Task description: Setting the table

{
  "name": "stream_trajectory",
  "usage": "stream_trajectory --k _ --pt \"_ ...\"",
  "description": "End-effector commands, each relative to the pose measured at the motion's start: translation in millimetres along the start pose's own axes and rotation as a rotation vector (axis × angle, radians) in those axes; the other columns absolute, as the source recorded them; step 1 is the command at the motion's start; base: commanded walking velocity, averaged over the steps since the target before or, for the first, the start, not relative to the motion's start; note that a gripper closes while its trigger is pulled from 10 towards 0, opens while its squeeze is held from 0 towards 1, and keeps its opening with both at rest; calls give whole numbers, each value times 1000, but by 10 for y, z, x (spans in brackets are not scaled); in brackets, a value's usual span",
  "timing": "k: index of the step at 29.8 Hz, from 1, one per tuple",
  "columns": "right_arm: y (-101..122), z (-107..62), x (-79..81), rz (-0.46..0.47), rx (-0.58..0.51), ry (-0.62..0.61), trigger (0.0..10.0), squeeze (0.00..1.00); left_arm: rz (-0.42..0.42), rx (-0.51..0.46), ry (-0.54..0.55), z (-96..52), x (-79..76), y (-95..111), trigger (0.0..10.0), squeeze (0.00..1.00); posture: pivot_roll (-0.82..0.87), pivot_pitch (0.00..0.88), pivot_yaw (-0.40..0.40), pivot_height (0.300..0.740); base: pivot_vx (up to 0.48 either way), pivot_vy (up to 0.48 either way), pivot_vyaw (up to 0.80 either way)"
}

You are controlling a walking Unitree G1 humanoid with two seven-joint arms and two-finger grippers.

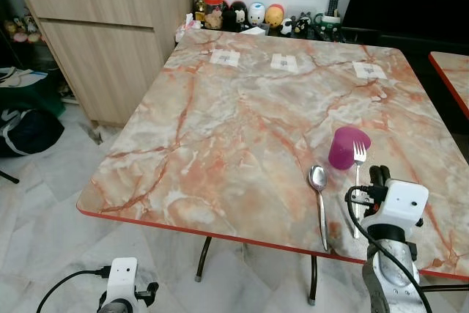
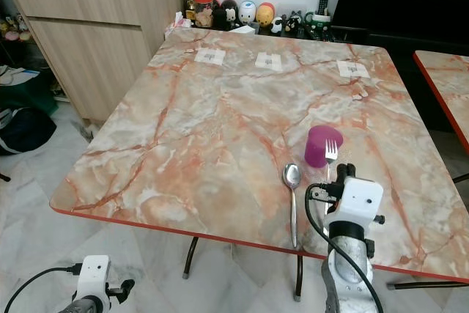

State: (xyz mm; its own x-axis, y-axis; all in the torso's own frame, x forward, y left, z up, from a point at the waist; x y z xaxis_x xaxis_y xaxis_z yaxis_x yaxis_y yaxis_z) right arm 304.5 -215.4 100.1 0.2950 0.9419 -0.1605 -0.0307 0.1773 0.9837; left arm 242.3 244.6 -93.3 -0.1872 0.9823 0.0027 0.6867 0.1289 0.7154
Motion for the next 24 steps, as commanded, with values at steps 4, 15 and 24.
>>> stream_trajectory --k 4,15,24 --pt "-4 12 -28 8 -3 -19 10000 0 7 7 1 -6 -13 -36 10000 0 104 29 -49 740 0 0 0" --pt "-143 194 95 1 110 30 10000 1000 7 13 -1 -7 -12 -45 10000 0 99 35 -44 740 0 0 0" --pt "-27 429 279 62 103 46 10000 1000 3 15 5 -8 1 -49 10000 0 108 42 -44 740 0 0 0"
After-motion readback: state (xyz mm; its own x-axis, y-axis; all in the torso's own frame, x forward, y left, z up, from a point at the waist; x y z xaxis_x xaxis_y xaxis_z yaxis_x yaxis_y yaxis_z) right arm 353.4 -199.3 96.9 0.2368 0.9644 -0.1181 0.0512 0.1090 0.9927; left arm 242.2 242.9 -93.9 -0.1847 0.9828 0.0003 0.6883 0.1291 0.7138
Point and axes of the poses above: a point about 5 cm out from each wrist's last joint towards the gripper, its own z axis pointing out of the wrist towards the gripper, its own y axis along the axis of the wrist's last joint, x = y × z, the point moved 5 cm from there along z, pointing out of the wrist towards the gripper, and after that the axes turned 8 degrees about -z, right-handed, at the moved point
